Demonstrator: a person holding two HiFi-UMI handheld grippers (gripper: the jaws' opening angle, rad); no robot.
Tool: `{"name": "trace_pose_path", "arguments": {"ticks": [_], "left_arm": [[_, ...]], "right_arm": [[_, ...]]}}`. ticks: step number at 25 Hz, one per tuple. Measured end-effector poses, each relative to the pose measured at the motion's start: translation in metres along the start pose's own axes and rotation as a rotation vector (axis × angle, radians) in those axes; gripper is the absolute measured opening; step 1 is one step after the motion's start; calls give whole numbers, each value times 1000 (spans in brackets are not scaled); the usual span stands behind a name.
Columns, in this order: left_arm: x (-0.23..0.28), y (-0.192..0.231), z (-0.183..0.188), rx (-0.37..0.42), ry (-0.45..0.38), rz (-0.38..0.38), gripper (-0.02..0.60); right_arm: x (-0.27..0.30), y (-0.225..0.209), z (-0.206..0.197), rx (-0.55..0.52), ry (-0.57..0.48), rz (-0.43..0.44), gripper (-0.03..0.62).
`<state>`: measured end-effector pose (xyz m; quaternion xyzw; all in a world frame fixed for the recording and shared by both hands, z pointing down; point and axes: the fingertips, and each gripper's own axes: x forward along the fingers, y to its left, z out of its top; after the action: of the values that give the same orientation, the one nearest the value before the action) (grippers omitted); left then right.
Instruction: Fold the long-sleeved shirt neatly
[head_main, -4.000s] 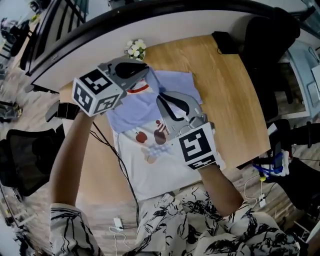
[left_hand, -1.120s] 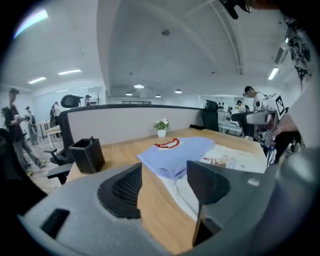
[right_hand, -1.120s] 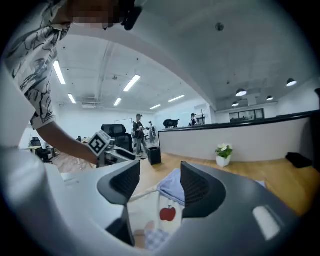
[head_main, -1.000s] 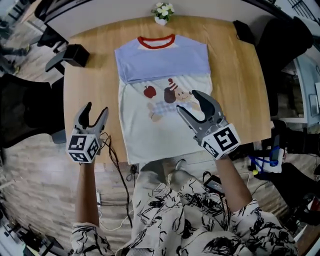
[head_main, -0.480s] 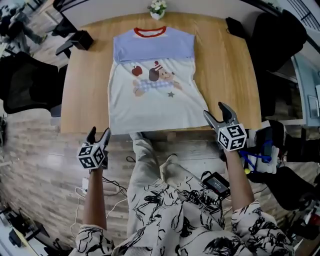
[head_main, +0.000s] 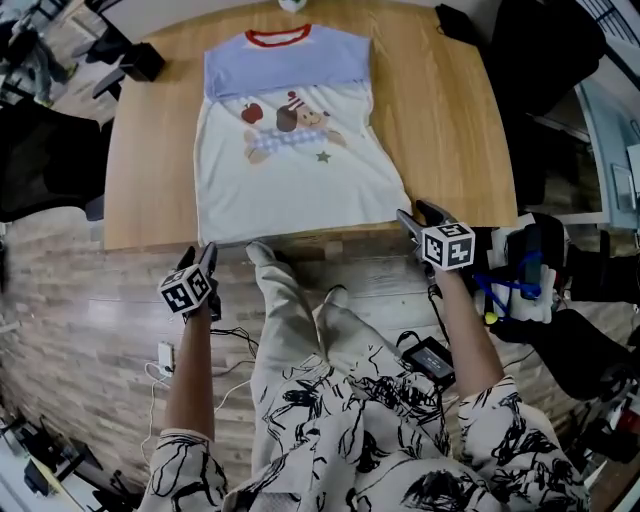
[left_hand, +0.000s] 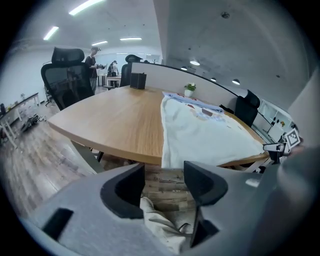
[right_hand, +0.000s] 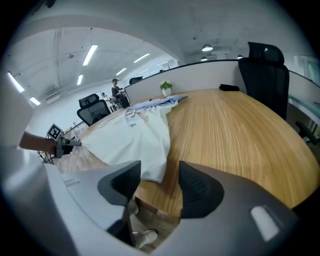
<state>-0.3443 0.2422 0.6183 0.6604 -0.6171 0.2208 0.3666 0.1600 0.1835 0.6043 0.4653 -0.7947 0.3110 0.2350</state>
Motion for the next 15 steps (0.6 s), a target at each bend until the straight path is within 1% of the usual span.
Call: {"name": "trace_pose_path", "arguments": {"ticks": [4, 7, 10, 12, 14, 15], "left_arm": [[7, -1, 0, -25, 8, -8, 221], [9, -5, -3, -50, 12, -25, 187], [10, -14, -6, -94, 0, -69, 174], [9, -16, -2, -134, -30, -99, 165], [9, -14, 1, -180, -59, -137, 157], [8, -15, 2, -208, -77, -167, 138]], "right_arm": [[0, 4, -3, 14, 13, -45, 170], [-2, 8, -7, 8, 10, -70, 128], [-4, 6, -11, 23, 9, -78, 40], [-5, 8, -12, 28, 11, -73, 20], [-5, 11, -13, 24, 18, -68, 19], [-5, 11, -13, 23, 20, -67, 18]]}}
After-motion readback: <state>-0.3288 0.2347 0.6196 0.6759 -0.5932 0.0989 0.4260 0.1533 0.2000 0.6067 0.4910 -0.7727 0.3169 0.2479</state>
